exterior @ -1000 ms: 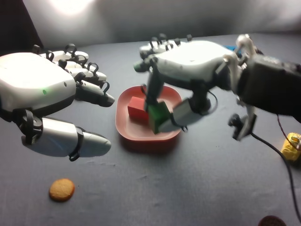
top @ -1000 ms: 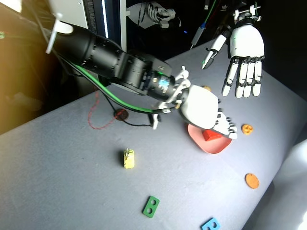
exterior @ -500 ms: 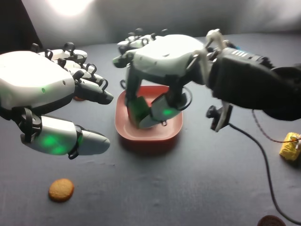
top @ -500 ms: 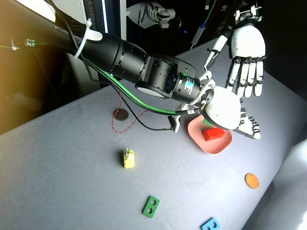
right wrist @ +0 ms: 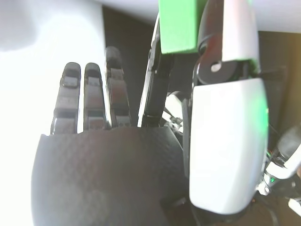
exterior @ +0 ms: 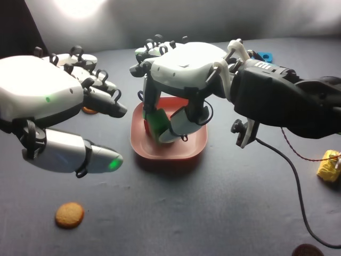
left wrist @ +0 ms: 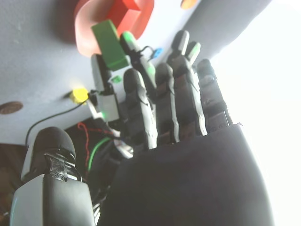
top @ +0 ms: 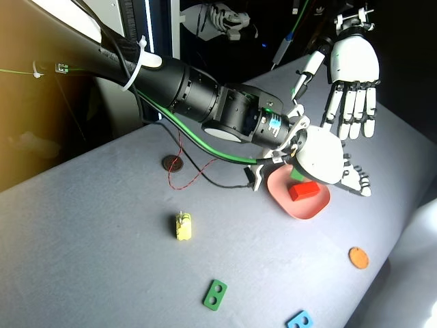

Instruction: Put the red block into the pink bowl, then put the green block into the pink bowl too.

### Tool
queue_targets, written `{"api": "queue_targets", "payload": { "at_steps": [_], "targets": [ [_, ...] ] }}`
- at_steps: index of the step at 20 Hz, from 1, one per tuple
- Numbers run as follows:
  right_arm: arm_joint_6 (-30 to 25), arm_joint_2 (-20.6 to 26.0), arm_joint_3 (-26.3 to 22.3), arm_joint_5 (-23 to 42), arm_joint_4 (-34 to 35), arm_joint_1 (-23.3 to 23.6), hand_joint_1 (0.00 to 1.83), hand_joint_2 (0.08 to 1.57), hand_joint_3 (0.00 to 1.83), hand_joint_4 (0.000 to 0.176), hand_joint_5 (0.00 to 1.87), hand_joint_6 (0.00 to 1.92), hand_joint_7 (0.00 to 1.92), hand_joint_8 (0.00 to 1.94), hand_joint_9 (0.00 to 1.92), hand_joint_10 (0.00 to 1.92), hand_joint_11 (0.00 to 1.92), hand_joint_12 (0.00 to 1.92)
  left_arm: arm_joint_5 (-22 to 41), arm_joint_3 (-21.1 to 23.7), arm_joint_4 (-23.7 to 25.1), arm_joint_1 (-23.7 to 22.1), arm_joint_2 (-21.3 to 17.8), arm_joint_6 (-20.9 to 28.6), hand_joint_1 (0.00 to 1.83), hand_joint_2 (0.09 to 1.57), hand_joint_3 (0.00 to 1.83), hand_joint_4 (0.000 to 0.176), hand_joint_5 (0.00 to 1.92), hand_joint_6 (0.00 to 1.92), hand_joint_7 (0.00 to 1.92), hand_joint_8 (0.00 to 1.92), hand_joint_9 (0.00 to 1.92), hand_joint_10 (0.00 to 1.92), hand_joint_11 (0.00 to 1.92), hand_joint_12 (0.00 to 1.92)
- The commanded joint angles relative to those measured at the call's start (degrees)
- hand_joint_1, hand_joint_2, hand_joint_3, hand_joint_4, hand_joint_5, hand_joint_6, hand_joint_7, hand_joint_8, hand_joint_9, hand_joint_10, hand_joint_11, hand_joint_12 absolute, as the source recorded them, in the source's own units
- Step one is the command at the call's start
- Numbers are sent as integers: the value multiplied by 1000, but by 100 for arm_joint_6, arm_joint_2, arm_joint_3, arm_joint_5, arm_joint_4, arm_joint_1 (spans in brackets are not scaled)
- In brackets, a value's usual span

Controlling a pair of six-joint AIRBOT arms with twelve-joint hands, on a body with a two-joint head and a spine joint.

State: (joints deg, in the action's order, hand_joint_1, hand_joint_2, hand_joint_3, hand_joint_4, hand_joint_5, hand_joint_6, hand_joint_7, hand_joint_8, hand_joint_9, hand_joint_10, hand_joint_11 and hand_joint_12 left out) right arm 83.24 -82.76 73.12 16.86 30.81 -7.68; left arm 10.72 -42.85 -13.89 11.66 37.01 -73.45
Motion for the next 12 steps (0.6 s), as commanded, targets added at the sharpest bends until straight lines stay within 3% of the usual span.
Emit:
{"api": "queue_targets", "payload": {
  "at_steps": [1,5,6,10,11,12],
  "targets": [
    [-30,34,21,545,-98,14,1138,933,0,176,1527,3,273,12,1,0,0,0,566,-15,21,-72,-37,0,131,1102,2,95,468,1,233,0,195,3,6,3],
    [-32,-11,79,558,-102,-12,1137,935,0,176,1525,3,303,16,1,0,0,0,565,-20,21,-99,-28,0,148,1112,4,85,433,0,224,0,133,0,0,0],
    [-32,-30,96,563,-105,-15,1136,934,0,176,1525,3,278,8,0,0,0,0,563,-20,21,-103,-27,0,157,1106,0,76,463,9,257,11,181,18,29,14],
    [-34,-112,187,573,-111,-43,1132,936,1,176,1522,1,298,14,19,7,0,0,536,-20,21,-128,-16,1,124,1107,2,80,459,2,257,4,183,13,39,20],
    [-34,-119,199,573,-112,-44,1131,937,1,176,1518,2,286,8,5,2,0,0,535,-20,21,-132,-15,0,134,1111,3,73,458,1,254,2,178,9,35,21],
    [-34,-120,204,573,-112,-44,1115,946,5,176,1501,2,256,1,0,0,0,0,535,-22,21,-136,-14,0,146,1103,3,65,482,0,269,1,186,11,6,226]
  ]
}}
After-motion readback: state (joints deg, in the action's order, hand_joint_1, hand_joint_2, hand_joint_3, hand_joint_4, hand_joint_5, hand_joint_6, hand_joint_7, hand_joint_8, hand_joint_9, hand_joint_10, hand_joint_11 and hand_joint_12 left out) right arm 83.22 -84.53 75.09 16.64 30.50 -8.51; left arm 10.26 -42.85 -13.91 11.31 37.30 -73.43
